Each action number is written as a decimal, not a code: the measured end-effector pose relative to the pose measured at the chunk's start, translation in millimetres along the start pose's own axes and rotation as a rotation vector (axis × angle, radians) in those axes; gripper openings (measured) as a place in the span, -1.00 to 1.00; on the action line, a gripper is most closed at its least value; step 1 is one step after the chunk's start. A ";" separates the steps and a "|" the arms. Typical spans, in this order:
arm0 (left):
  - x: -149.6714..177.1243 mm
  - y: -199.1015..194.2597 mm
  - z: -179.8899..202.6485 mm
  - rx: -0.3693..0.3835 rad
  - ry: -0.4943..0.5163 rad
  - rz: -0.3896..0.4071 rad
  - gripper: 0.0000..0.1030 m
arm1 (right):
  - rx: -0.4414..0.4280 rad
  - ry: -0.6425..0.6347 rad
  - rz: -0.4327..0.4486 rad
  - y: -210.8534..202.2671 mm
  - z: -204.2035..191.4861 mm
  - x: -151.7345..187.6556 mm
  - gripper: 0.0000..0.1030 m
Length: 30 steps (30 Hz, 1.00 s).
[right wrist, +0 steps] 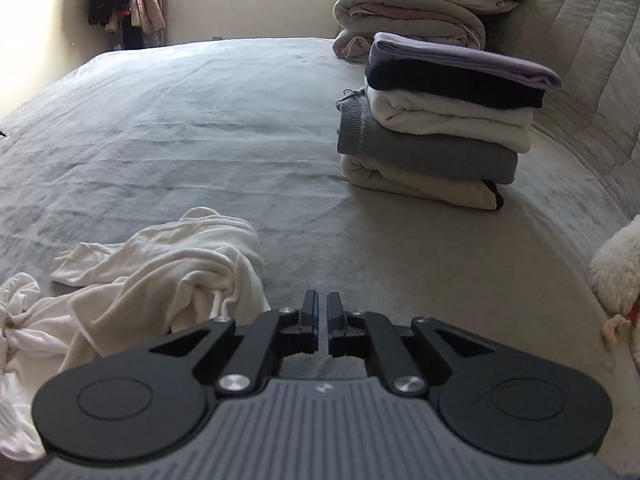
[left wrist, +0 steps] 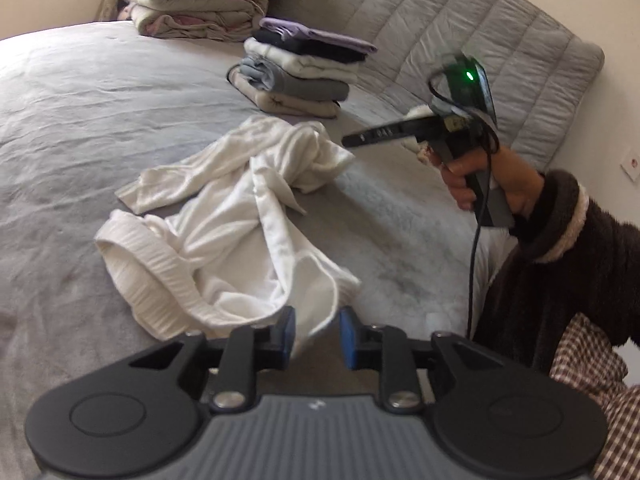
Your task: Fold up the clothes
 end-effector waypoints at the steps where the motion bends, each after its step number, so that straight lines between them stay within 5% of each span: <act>1: -3.6 -4.4 -4.1 -0.006 -0.019 0.021 -0.18 | -0.019 0.009 0.000 -0.8 -0.7 0.2 -0.60; 2: -7.0 -9.2 -9.0 -0.014 -0.040 0.044 -0.12 | -0.034 0.012 0.001 -1.0 -3.0 -0.1 -0.31; 4: -13.5 -16.4 -19.4 -0.045 -0.090 0.084 0.05 | -0.062 0.017 0.005 -1.5 -7.7 -1.2 -0.07; 10: -16.8 -18.0 -69.7 -0.175 -0.345 0.116 0.18 | -0.141 0.035 0.032 -0.3 -23.9 -12.8 -0.06; 18: 0.5 4.6 -118.8 -0.187 -0.746 0.133 0.13 | -0.191 0.032 0.027 19.3 -49.7 -21.8 0.15; 22: 4.9 11.2 -124.4 -0.203 -0.841 0.166 -0.25 | -0.167 0.027 0.014 36.7 -56.0 -19.0 0.15; 24: 4.7 13.3 -124.3 -0.224 -0.856 0.173 -0.46 | -0.158 0.045 0.008 45.4 -53.9 -16.2 -0.13; 25: 2.9 13.1 -122.9 -0.243 -0.848 0.179 -0.57 | -0.152 0.056 0.009 47.2 -51.8 -15.3 -0.39; 28: -7.8 7.2 -116.8 -0.312 -0.782 0.214 -0.66 | -0.139 0.091 0.028 44.0 -43.3 -15.5 -0.51; 30: -18.1 -1.6 -115.0 -0.360 -0.725 0.246 -0.91 | -0.120 0.098 0.053 36.0 -38.3 -17.7 -0.56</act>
Point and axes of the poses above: each gripper's, at about its wrist camera, not at the fingertips, and y roughly the way its jaws point, z to its right, x to its underside, the point moved 2 cm from there along y, roughly the way its jaws point, and after that the axes turned 7 degrees about z, right-handed, at the moved point
